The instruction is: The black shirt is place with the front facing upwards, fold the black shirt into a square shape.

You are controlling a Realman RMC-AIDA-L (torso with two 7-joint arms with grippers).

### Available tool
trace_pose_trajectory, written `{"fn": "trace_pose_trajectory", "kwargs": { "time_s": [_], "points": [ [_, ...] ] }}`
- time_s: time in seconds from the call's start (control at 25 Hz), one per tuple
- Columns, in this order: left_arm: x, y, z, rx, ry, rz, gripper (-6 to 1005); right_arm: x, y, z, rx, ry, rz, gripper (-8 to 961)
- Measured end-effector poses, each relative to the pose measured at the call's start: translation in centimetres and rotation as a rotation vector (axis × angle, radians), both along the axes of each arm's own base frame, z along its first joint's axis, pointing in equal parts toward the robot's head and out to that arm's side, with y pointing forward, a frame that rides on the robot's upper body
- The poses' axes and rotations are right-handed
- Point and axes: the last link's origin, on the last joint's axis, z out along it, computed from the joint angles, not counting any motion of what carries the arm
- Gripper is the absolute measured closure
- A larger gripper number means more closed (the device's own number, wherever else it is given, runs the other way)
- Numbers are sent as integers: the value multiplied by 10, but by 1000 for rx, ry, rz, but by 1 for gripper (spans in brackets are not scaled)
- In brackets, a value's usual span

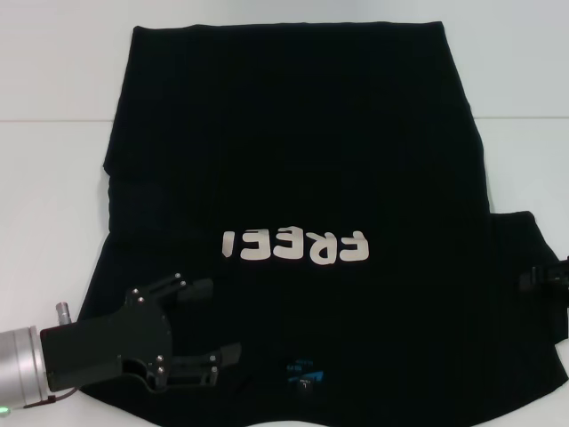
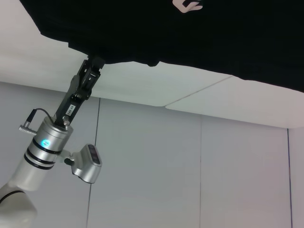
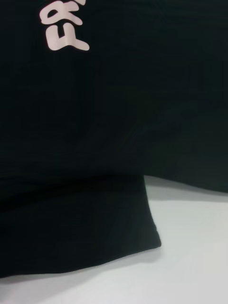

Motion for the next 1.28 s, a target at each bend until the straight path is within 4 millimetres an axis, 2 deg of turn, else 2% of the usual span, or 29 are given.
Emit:
{"fn": "trace_pose_trajectory", "kwargs": {
  "time_s": [0.6,0.8,1.12,1.28],
  "points": [
    [0,0,-1,1,3,3,66,-3,2,-1,-14,-18,35,142],
    [1,0,-1,-3,-1,0,66,-4,2,-2,-22,-24,34,366],
    [0,1,-1,0,3,3,66,-3,2,-1,-21,-28,33,612],
    [0,1,-1,2,5,5,66,-3,3,-1,-23,-33,36,777]
  ]
}}
